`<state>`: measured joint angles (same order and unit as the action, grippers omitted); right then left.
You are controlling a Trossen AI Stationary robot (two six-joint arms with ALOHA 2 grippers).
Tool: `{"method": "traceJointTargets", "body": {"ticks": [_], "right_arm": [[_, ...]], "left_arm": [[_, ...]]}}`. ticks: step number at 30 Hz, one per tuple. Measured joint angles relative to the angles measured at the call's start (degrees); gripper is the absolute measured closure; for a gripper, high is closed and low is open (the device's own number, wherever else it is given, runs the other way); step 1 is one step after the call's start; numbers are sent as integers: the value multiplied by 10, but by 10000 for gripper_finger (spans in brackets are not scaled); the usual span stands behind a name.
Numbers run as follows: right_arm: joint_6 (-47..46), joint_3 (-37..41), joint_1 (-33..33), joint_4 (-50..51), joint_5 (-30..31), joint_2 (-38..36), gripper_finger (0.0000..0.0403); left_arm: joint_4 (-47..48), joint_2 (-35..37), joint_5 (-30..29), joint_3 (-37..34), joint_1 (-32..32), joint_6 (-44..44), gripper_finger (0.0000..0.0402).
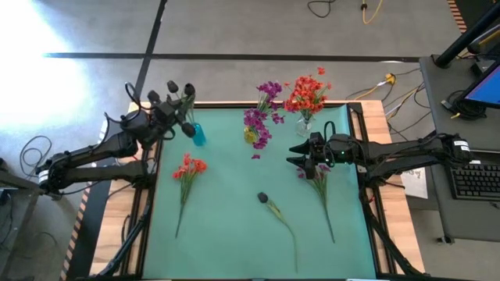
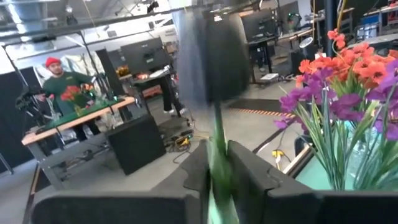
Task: Sort flowers into vase by color
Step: Put the left black flower into the blue vase
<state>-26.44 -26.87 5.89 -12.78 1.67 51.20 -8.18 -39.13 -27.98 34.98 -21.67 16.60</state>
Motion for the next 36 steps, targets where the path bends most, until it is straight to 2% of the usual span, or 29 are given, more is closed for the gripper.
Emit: {"method": "traceJointTargets", "body": {"ticks": [9,17,24,36], "right_arm": [[0,0,0,0,0,0,158],[-2,0,0,0,0,0,158],[-2,0,0,0,0,0,158],[-8,0,0,0,0,0,158]], "left_arm": [[45,4,-9,0,0,-11,292],[124,19,-105,0,1,-50,263],[177,35,-93,0,2,-88,241],[246,52,-72,0,11,-143,176]]}}
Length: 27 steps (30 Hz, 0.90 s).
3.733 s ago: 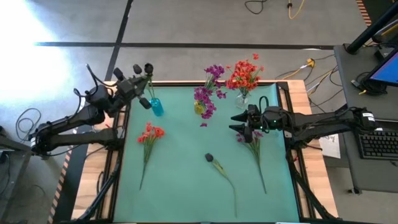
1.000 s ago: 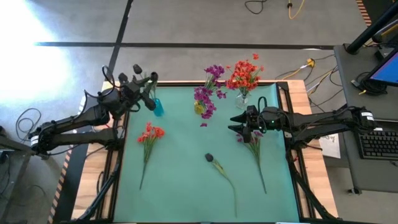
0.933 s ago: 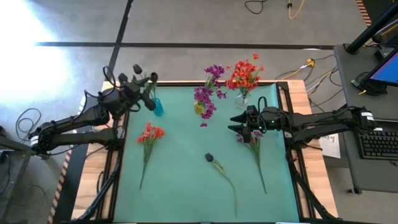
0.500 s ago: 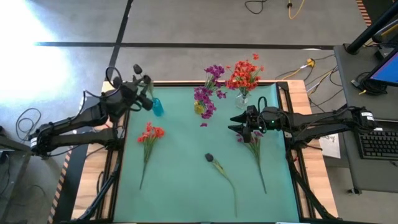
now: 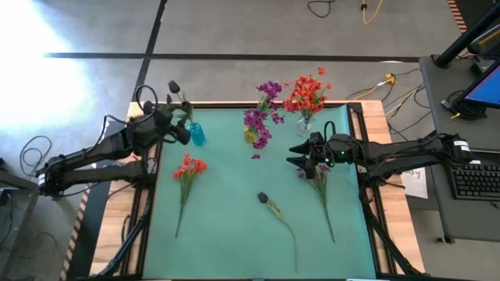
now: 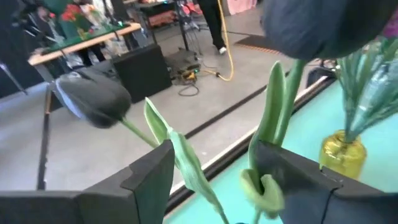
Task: Sort flowers into vase by color
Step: Put the left black flower into the blue vase
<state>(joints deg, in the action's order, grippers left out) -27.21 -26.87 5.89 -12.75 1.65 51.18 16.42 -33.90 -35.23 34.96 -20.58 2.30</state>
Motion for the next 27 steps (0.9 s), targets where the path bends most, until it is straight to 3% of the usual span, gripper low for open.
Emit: {"method": "traceJointTargets", "body": {"ticks": [3,9,12,16,23,27], "right_arm": [[0,0,0,0,0,0,158],[0,0,0,0,0,0,158],[0,0,0,0,0,0,158],[0,0,0,0,0,0,158],[1,0,0,0,0,0,158],[1,0,0,0,0,0,158]], "left_arm": [[17,7,5,1,2,-22,173],[142,9,15,53,2,-108,175],[190,9,53,68,2,-162,176],[198,9,104,69,2,-167,176],[200,0,104,96,3,-165,172],[228,-12,107,118,3,-183,144]]}}
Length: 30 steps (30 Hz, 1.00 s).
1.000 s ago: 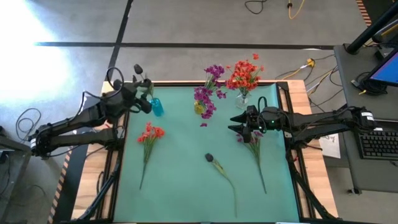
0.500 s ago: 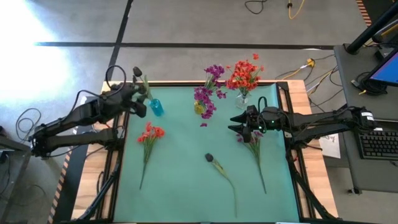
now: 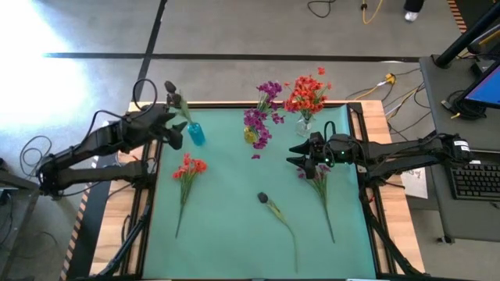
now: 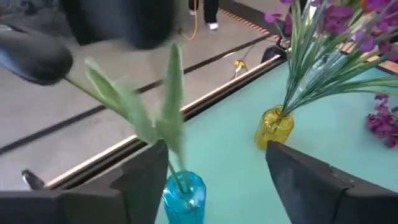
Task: Sort flowers into vase by color
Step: Put the left black flower into the blue vase, then put the purple flowers into the yellow vase
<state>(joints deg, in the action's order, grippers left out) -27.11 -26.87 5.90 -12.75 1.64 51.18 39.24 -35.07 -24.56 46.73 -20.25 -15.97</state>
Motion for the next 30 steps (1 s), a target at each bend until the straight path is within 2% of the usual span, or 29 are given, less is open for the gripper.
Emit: {"method": "traceJointTargets", "body": {"ticks": [5,10,15,21,30], "right_arm": [[-2,0,0,0,0,0,158],[-3,0,0,0,-1,0,158],[-44,0,0,11,-8,-1,158],[-126,0,-5,58,-17,-1,158],[-173,0,-55,95,-18,-1,158]], "left_arm": [[56,-21,-2,32,0,-32,108],[105,-35,4,46,0,-74,91],[175,-42,65,71,0,-113,90],[242,-43,71,87,0,-132,90],[290,-27,95,84,4,-190,90]]}}
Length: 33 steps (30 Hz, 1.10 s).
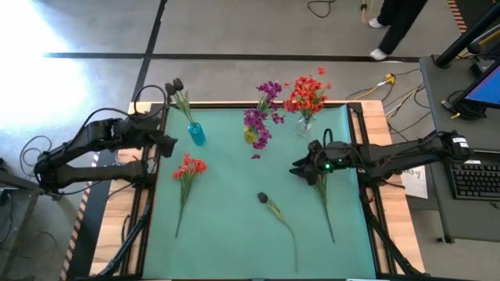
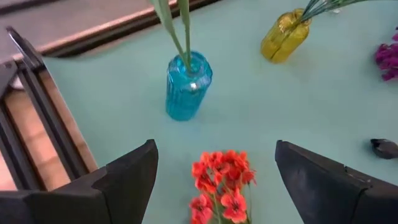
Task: Sort flowers into vase by color
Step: Put the purple flowers into the yellow vase
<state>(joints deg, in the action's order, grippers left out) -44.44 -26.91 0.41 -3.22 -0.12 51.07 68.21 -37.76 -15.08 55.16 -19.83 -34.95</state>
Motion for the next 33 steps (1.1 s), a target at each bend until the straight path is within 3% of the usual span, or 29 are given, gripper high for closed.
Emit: {"method": "traceJointTargets", "body": {"ticks": [7,14,23,33], "right_arm": [[-36,0,-45,3,0,0,158],[-73,0,-77,0,2,10,158],[-107,-45,-121,8,-3,102,158],[-114,-191,-156,252,3,205,158]], "left_arm": [[-12,28,12,-50,18,-40,90],[-204,47,99,-180,60,-52,90],[-247,45,113,-249,138,-113,90],[-378,38,71,-313,246,-170,90]]}}
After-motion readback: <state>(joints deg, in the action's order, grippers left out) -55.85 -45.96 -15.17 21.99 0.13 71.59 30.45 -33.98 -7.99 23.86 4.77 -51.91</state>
